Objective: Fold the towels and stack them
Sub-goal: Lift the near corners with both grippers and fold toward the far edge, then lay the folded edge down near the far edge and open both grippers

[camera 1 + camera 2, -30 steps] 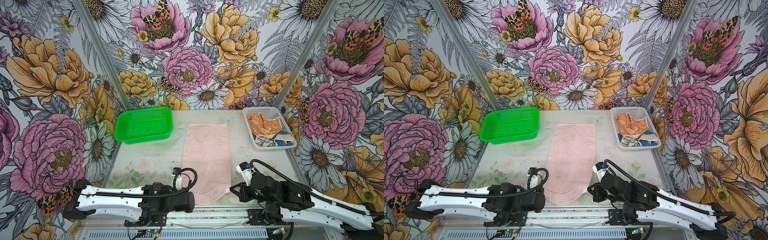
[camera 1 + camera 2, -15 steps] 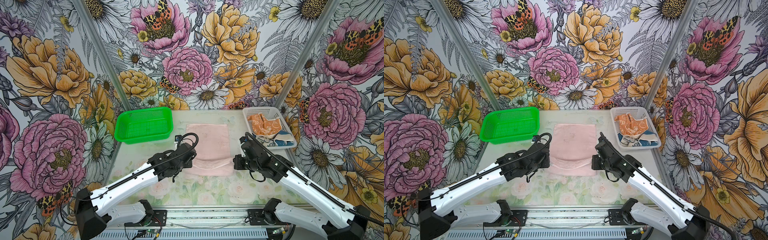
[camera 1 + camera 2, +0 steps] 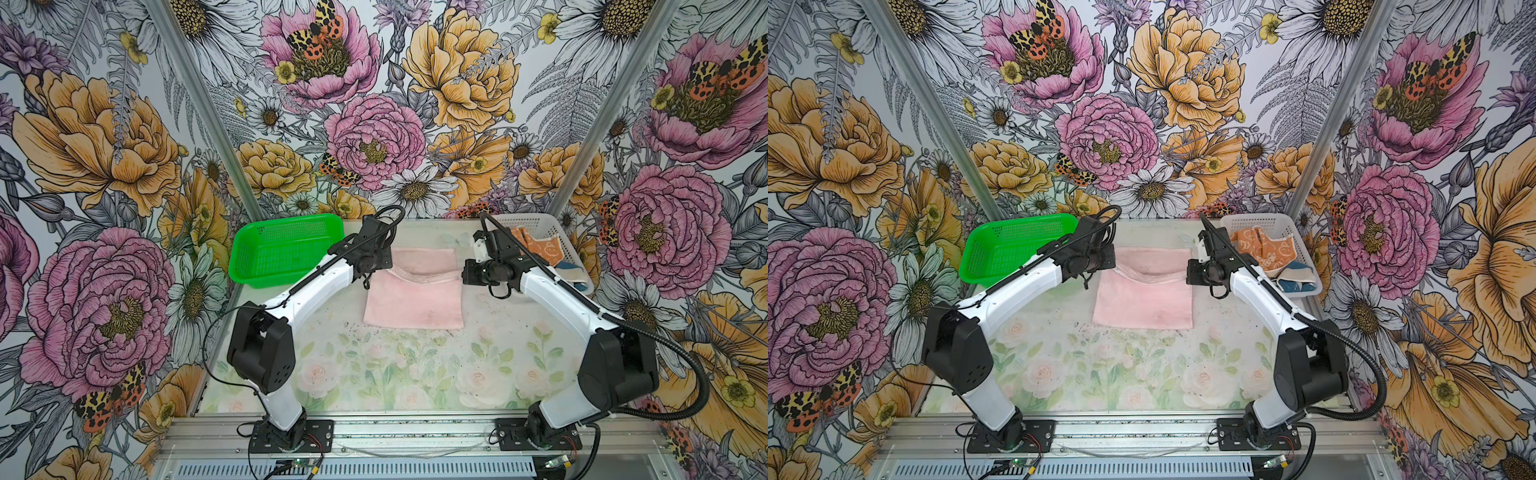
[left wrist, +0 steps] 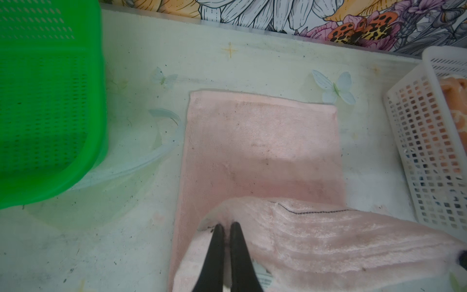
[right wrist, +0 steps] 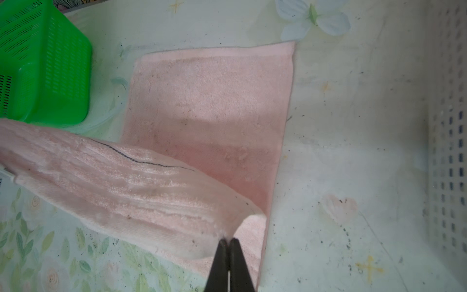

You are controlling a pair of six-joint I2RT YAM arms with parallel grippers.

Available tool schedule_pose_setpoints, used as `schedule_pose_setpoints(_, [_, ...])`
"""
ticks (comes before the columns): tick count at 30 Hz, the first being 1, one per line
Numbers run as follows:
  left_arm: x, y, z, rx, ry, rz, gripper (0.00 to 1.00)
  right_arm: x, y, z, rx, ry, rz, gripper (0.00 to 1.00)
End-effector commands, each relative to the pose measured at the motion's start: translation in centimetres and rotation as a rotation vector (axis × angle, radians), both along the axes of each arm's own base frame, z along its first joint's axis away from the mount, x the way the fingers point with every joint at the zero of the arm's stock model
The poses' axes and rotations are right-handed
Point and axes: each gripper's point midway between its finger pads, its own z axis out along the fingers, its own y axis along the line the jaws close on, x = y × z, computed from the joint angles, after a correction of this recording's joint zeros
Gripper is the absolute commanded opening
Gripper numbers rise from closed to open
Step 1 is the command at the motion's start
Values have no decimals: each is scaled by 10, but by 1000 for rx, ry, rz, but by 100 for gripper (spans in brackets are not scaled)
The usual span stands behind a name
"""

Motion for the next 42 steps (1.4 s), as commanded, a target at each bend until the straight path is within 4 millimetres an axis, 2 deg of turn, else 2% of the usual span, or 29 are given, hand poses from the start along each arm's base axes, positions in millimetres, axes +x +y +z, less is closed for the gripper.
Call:
schedule_pose_setpoints(1, [33,-7,-23,0,13,-47,0,39,1,-1,33,-57,40,0])
schedule_pose_setpoints(6, [70,-4,-69,-1,50,-33,0,75,0,-45,76,16,37,0])
schedule_pose_setpoints(9, [77,-2,-86,4,55,-21,0,86,5,-62,92,27,47,0])
schedule_pose_setpoints(12, [78,-1,-94,-3,37,-5,0,90,5,-74,84,41,47,0])
schedule_pose_setpoints(16, [79,1,-93,-21,3,7,0,92,1,-80,57,44,40,0])
schedule_pose_setpoints(25, [90,-3,-56,-46,-79,-3,0,109,-9,-57,39,-23,13,0])
schedule_pose_setpoints(29, [99,-2,-50,-46,-99,9,0,120,-13,-55,44,-32,1,0])
schedule_pose_setpoints(35, [122,0,-68,-63,-78,15,0,135,-20,-72,45,-12,-15,0])
schedule_pose_setpoints(42, [137,0,-83,-74,-63,15,0,147,-23,-92,45,8,-5,0])
